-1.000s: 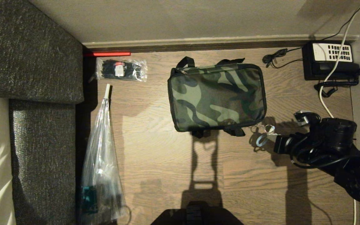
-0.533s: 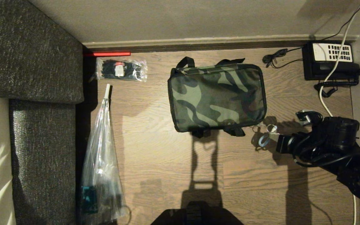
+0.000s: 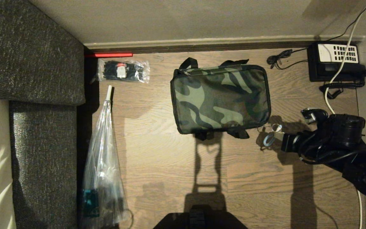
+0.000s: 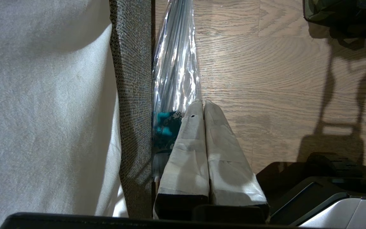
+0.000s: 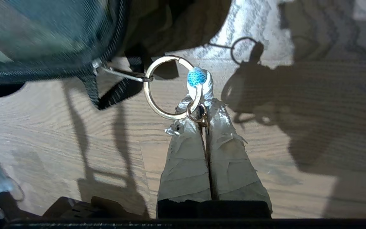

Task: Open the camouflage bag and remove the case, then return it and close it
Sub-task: Open the top of the storage box

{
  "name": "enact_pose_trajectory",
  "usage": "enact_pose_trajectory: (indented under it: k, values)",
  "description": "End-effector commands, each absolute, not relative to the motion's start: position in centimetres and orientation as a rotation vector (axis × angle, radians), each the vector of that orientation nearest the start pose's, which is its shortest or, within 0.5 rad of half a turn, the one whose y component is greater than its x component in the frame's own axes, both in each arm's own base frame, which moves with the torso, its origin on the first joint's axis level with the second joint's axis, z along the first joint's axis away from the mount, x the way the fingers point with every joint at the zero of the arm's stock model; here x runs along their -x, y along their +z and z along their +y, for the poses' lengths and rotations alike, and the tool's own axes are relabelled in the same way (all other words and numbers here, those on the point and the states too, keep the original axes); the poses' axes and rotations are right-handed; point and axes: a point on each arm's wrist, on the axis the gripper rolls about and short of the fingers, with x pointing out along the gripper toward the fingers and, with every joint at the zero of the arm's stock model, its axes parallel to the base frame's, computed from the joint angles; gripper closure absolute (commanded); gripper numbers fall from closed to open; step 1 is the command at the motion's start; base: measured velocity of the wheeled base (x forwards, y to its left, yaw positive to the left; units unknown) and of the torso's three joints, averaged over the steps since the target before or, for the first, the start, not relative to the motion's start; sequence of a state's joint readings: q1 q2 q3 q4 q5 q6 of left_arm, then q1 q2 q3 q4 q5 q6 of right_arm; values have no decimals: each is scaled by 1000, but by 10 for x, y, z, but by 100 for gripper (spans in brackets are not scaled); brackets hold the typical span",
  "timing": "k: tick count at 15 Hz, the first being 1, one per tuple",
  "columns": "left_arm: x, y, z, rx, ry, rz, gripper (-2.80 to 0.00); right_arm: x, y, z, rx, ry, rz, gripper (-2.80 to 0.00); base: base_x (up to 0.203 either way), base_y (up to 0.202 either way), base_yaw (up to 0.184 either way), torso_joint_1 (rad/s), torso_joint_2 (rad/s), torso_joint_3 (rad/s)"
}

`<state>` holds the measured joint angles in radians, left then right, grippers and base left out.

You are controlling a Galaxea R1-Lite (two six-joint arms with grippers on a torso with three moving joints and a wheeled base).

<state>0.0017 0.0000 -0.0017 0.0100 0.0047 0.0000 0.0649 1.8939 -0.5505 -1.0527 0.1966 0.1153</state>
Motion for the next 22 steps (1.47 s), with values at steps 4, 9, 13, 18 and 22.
enact_pose_trajectory:
  k: [4,9,13,18,22]
  values:
    - [23,75,0,0,7,9,0,-314,115,23,-136,274,250,0,0,0,0,0,0,0]
    - [23,75,0,0,6,9,0,-322,115,17,-138,257,257,0,0,0,0,0,0,0]
    - [23,75,0,0,6,9,0,-329,117,11,-140,251,240,0,0,0,0,0,0,0]
    - [23,75,0,0,7,9,0,-332,124,8,-144,304,219,0,0,0,0,0,0,0]
    - [23,75,0,0,7,9,0,-336,132,8,-150,329,192,0,0,0,0,0,0,0]
